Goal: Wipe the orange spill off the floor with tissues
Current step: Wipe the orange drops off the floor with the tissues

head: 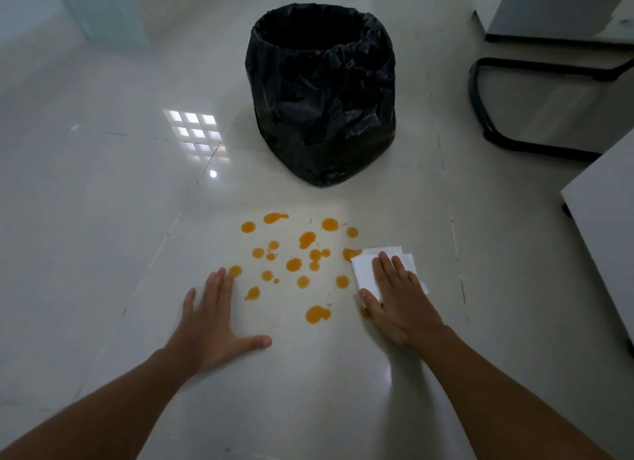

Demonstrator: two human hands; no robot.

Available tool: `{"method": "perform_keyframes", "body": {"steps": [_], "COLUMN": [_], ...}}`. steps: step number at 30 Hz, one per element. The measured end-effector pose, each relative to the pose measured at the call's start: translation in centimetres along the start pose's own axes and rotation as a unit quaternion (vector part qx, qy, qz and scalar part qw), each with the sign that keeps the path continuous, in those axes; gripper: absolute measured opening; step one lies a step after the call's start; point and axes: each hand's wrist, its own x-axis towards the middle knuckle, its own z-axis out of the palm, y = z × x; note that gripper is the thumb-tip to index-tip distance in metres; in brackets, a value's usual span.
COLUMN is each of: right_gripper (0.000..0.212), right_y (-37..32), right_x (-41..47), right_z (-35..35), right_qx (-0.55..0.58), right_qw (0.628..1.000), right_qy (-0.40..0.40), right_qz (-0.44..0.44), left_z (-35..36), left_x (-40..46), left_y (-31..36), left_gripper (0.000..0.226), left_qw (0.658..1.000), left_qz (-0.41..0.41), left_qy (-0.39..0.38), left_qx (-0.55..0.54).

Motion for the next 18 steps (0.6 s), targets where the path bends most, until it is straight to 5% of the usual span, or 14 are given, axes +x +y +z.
{"method": "perform_keyframes", "body": {"steps": [8, 11, 15, 18], "right_gripper": [0.085, 0.078, 0.068, 0.071], "right_y": [-4.7, -3.1, 0.2, -0.6], "right_x": [-1.8, -1.3, -0.6, -0.7], "right_z": [1.1, 0.5, 0.3, 1.3], "right_qx": [0.024, -0.010, -0.018, -0.011], "right_qw": [0.989, 0.992, 0.998, 0.999], "right_qy": [0.060, 0.105, 0.033, 0.036], "right_qz": [0.135, 0.071, -0.057, -0.025], "left_z": [1.1, 1.5, 1.6, 2.0], "left_x": [0.4, 0.4, 0.5, 0.4], "left_y": [-0.3, -0.6, -1.0, -1.3], "left_gripper": [0.161, 0.160, 0.157, 0.154], "left_qw": [1.000, 0.999, 0.999, 0.997], "left_qz": [0.008, 0.014, 0.028, 0.039], "left_qy": [0.023, 0.030, 0.039, 0.062], "left_qx": [0.017, 0.018, 0.024, 0.024]}}
